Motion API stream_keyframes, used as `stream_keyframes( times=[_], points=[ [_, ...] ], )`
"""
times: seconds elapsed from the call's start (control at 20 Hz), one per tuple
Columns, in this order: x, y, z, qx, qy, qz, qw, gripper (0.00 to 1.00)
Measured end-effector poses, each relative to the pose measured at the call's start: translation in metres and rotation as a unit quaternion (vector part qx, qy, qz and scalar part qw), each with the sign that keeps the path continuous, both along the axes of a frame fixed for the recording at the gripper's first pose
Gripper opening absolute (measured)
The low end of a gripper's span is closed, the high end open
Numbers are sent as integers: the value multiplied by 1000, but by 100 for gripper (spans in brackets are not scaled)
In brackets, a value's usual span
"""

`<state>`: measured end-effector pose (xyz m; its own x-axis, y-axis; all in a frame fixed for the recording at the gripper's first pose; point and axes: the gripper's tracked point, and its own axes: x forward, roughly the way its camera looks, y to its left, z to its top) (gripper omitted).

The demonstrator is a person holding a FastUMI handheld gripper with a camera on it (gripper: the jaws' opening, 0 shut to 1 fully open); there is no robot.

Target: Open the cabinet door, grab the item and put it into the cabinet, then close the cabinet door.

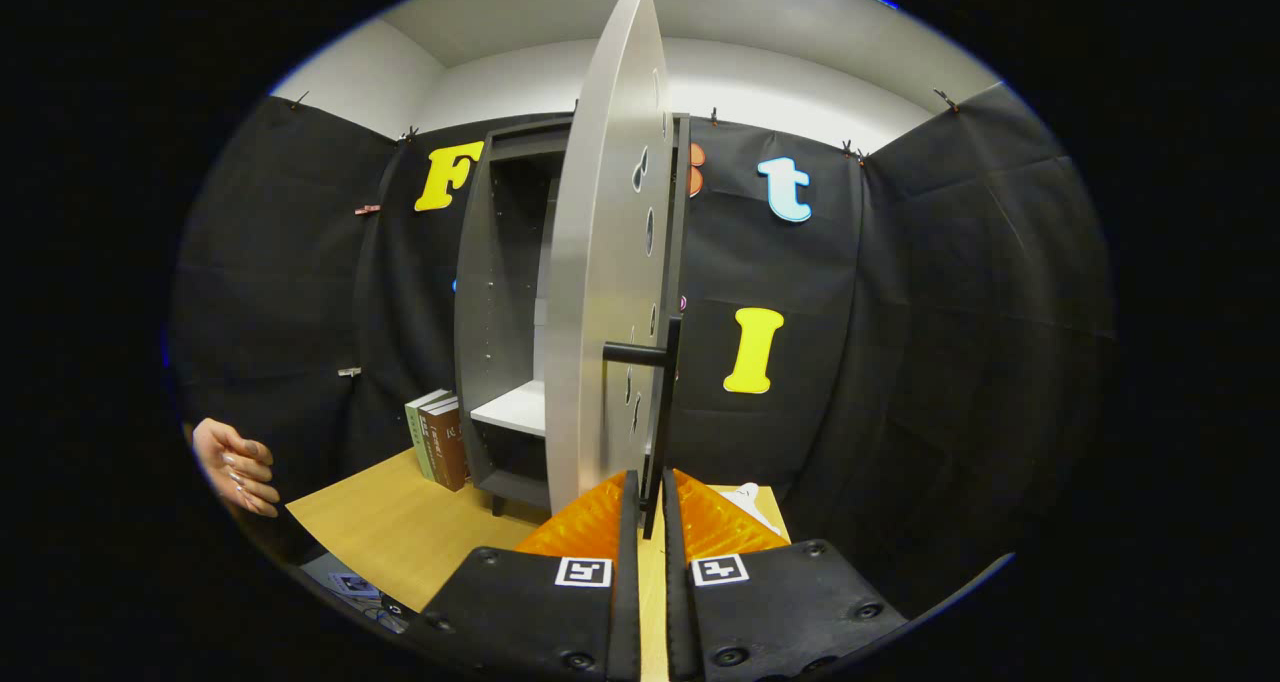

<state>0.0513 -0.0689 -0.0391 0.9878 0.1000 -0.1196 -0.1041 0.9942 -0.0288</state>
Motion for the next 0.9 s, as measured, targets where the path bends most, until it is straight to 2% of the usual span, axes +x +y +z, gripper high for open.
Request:
stream_keyframes(
  times=[0.15, 0.35, 0.65, 0.8, 0.9],
  points=[
    [2, 3, 7, 5, -15, -18, 1000, 14],
    [8, 21, 14, 13, -38, -16, 999, 14],
    [2, 69, -16, 20, 12, -1, 1000, 14],
    [32, 119, -51, 17, 31, -9, 999, 15],
    [35, 135, -67, 23, 47, -12, 999, 14]
  ],
)
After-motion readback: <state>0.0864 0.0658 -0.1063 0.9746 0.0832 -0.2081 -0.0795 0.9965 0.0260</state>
